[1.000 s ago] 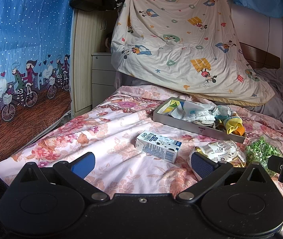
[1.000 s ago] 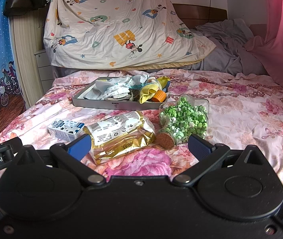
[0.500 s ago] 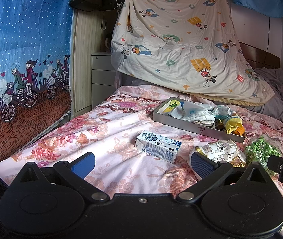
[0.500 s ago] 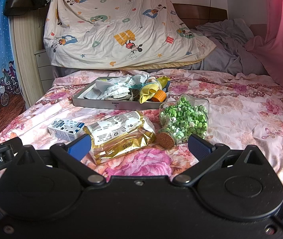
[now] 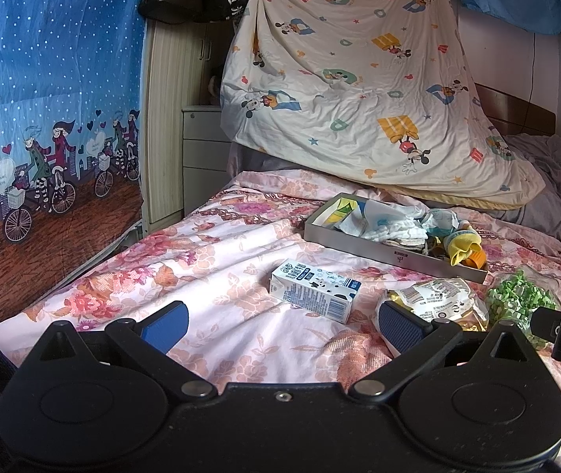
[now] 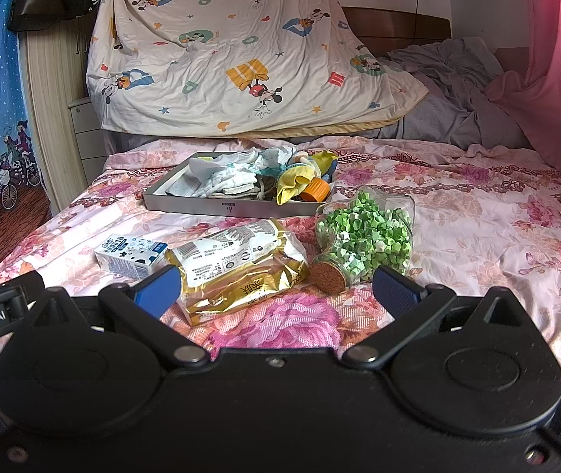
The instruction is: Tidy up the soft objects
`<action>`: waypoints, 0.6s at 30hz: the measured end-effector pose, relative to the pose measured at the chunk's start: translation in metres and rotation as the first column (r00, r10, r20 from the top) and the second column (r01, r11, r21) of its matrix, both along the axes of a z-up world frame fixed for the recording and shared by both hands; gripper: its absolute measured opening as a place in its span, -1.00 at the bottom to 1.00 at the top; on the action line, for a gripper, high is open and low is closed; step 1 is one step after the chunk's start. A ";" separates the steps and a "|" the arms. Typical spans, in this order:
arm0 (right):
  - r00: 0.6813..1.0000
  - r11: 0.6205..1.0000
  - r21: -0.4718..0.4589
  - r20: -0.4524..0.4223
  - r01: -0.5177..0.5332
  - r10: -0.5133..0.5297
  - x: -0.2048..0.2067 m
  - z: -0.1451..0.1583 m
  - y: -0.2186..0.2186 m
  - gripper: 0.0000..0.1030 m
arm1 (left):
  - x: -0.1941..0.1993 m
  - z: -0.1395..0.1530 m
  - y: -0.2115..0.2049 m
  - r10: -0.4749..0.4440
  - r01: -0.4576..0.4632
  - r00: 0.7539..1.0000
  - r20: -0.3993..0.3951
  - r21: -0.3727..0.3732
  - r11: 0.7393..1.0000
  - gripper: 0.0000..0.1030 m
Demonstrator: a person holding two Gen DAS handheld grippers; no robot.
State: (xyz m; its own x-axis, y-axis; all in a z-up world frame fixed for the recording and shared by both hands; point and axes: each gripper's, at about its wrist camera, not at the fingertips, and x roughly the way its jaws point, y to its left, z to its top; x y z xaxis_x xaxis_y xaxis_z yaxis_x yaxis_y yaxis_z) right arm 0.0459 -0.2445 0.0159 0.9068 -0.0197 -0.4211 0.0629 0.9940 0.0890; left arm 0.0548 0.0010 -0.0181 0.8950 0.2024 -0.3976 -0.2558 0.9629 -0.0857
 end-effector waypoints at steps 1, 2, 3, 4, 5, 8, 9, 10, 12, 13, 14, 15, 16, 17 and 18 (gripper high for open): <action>1.000 1.000 0.000 0.000 0.000 0.000 0.000 0.000 0.000 0.99 | 0.000 0.000 0.000 -0.001 0.001 1.000 0.000 -0.001 1.000 0.98; 1.000 1.000 0.000 0.000 0.000 0.000 0.000 0.000 0.000 0.99 | 0.000 0.000 0.000 -0.002 0.002 1.000 0.000 -0.002 1.000 0.99; 1.000 1.000 0.000 0.000 0.001 -0.001 0.000 0.000 0.000 0.99 | 0.000 0.000 0.000 -0.002 0.002 1.000 0.000 -0.002 1.000 0.99; 1.000 1.000 0.000 0.000 0.001 -0.001 0.000 0.000 0.000 0.99 | 0.000 0.000 -0.001 -0.002 0.002 1.000 0.000 -0.002 1.000 0.99; 1.000 1.000 0.000 0.000 0.001 -0.001 0.000 0.000 0.000 0.99 | 0.000 0.000 -0.001 -0.002 0.002 1.000 0.000 -0.002 1.000 0.99; 1.000 1.000 0.000 0.001 0.001 -0.001 0.000 0.000 -0.001 0.99 | -0.001 0.001 0.000 -0.019 0.019 1.000 0.007 -0.009 1.000 0.99; 1.000 1.000 0.000 0.001 0.001 -0.001 0.000 0.000 -0.001 0.99 | -0.002 0.001 0.000 -0.026 0.026 1.000 0.009 -0.009 1.000 0.99; 1.000 1.000 0.000 0.001 0.001 -0.001 0.000 -0.001 -0.001 0.99 | -0.003 0.002 -0.001 -0.035 0.035 0.999 0.012 -0.008 0.999 0.98; 1.000 1.000 0.000 0.001 0.001 -0.001 0.000 -0.001 -0.001 0.99 | -0.003 0.003 -0.002 -0.050 0.050 0.999 0.015 -0.001 0.999 0.98; 1.000 1.000 0.000 0.001 0.001 -0.001 0.000 -0.001 -0.001 0.99 | -0.003 0.003 -0.003 -0.056 0.056 0.998 0.016 0.004 0.998 0.98; 1.000 1.000 0.000 0.001 0.001 -0.001 0.000 -0.001 -0.001 0.99 | -0.004 0.003 -0.004 -0.060 0.060 0.998 0.018 0.008 0.998 0.98; 1.000 1.000 0.000 0.001 0.001 -0.001 0.000 -0.001 -0.001 0.99 | -0.005 0.003 -0.004 -0.064 0.063 0.998 0.021 0.013 0.998 0.98; 1.000 1.000 0.000 0.001 0.001 -0.001 0.000 -0.001 -0.001 0.99 | -0.005 0.003 -0.005 -0.065 0.065 0.998 0.024 0.017 0.998 0.98; 1.000 1.000 0.000 0.001 0.001 -0.001 0.000 -0.001 -0.001 0.99 | -0.005 0.003 -0.006 -0.066 0.066 0.997 0.027 0.019 0.998 0.98; 1.000 1.000 0.000 0.000 0.001 -0.001 0.000 -0.001 -0.001 0.99 | -0.005 0.003 -0.006 -0.067 0.067 0.997 0.029 0.020 0.998 0.98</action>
State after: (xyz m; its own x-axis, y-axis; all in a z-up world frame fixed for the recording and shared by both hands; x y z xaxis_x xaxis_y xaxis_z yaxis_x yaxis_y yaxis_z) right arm 0.0461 -0.2455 0.0153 0.9070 -0.0206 -0.4207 0.0638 0.9940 0.0891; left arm 0.0493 -0.0047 -0.0150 0.9180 0.1486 -0.3676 -0.1882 0.9793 -0.0740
